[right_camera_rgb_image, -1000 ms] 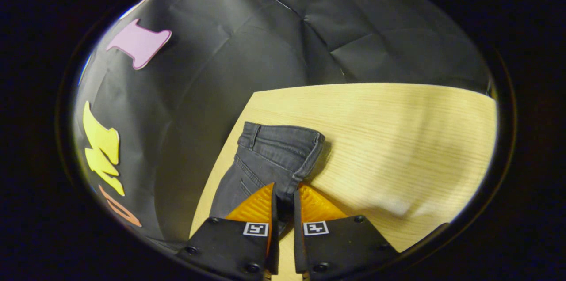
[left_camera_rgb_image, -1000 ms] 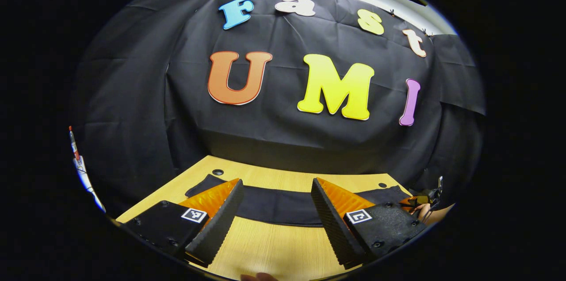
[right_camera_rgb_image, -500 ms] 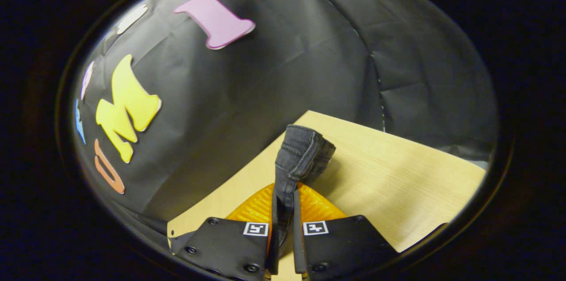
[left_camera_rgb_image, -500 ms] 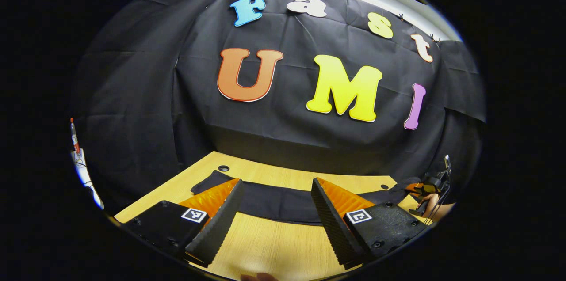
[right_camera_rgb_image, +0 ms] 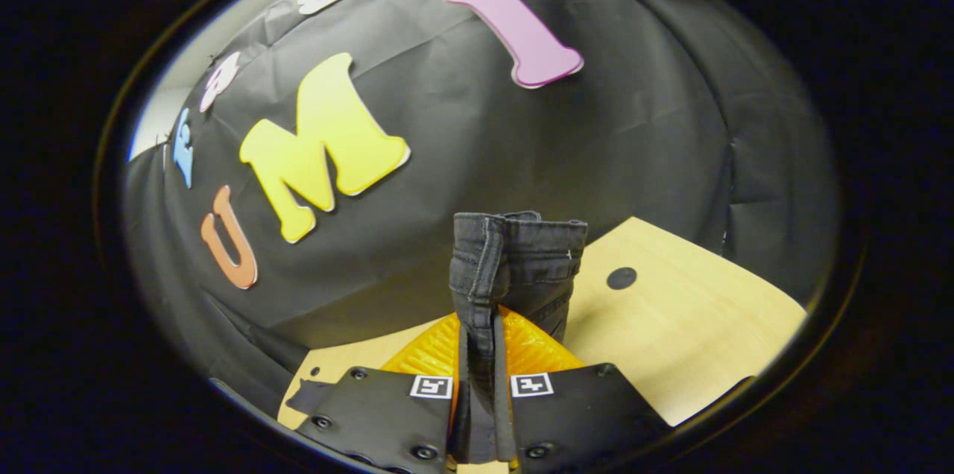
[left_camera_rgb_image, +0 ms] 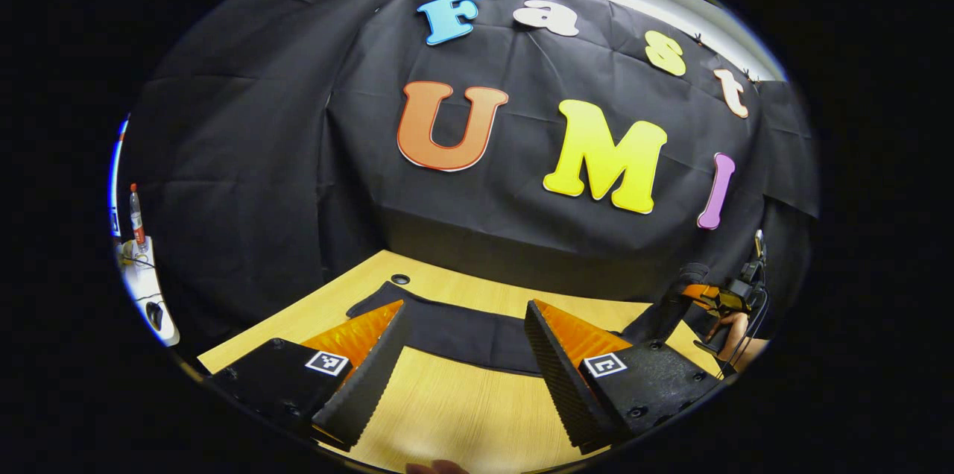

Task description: Grasp the waist and the cuffs of the jeans and fold them to make the two legs overlap; first hold the waist and fold one-third of the jeans toward the cuffs, then hold the cuffs and fold the remaining one-third in the same direction to finish folding.

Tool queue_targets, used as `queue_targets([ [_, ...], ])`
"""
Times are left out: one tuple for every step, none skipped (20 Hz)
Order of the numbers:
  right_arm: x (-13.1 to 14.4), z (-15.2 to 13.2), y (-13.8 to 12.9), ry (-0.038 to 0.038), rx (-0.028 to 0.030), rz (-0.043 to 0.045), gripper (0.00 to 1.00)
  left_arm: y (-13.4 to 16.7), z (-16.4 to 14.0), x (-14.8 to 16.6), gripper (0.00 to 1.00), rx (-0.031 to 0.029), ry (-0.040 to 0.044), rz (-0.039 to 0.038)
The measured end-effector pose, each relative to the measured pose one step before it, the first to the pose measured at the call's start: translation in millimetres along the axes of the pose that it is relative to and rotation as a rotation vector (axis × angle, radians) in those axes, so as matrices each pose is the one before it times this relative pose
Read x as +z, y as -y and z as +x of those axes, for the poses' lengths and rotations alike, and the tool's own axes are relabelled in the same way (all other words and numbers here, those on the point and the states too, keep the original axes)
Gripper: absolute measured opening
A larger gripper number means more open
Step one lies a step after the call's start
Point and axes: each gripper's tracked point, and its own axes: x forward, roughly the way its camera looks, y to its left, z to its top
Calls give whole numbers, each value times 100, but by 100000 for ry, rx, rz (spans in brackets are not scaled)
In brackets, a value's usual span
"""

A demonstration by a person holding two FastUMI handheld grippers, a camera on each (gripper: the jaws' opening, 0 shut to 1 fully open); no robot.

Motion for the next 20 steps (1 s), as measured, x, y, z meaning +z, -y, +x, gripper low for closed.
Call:
queue_targets([
  [-493,540,-1361,-519,1519,-1252,14,-164,-259,64,98,586,132,-116],
  [-363,535,-1419,-746,1786,-745,10,-244,-115,-134,98,310,-385,-164],
  [-401,617,-1398,-588,1786,-611,10,-214,-226,-143,99,676,-354,-153],
  [-342,355,-1085,-244,1442,-1064,10,-361,-83,-73,98,621,-461,-413],
  [-529,427,-1107,-652,1578,-1518,10,-120,-209,-114,98,541,-409,-494],
  [-640,342,-1068,-951,1458,-1289,14,-169,-167,7,98,469,-6,-355],
  [-624,313,-935,-767,1186,-1490,14,-271,-227,-52,99,401,-15,67],
  [-983,686,-1550,-1207,1703,-1926,14,-253,-215,-32,98,671,-162,413],
  [-1133,828,-1435,-1525,1912,-776,14,-445,-422,64,99,1221,61,-93],
  [-649,348,-475,-751,530,-18,14,-319,-223,7,98,657,147,-132],
  [-782,526,-633,-955,326,89,10,-391,-141,81,99,802,77,-135],
  [-753,459,-701,-859,615,0,10,-325,-214,-17,98,865,-250,-165],
  [-816,590,-775,-724,209,-449,14,-434,-226,-121,99,697,-163,-214],
  [-1355,698,-871,-1619,386,-814,14,-298,-215,51,99,869,40,-201],
  [-1685,773,-983,-1997,503,-605,10,-646,-366,313,99,1754,282,-158],
  [-1194,541,-678,-1631,404,-569,14,-359,-328,97,99,723,129,-6],
  [-1514,601,-862,-2282,474,-976,14,-223,-87,57,99,492,95,183],
  [-1813,776,-932,-2538,388,-393,14,-437,-422,85,99,1306,167,483],
  [-1819,508,-627,-2766,241,-334,10,-293,-94,65,99,532,136,-525],
  [-1141,315,-377,-1578,-336,-639,12,-161,-197,139,98,387,164,-383],
])
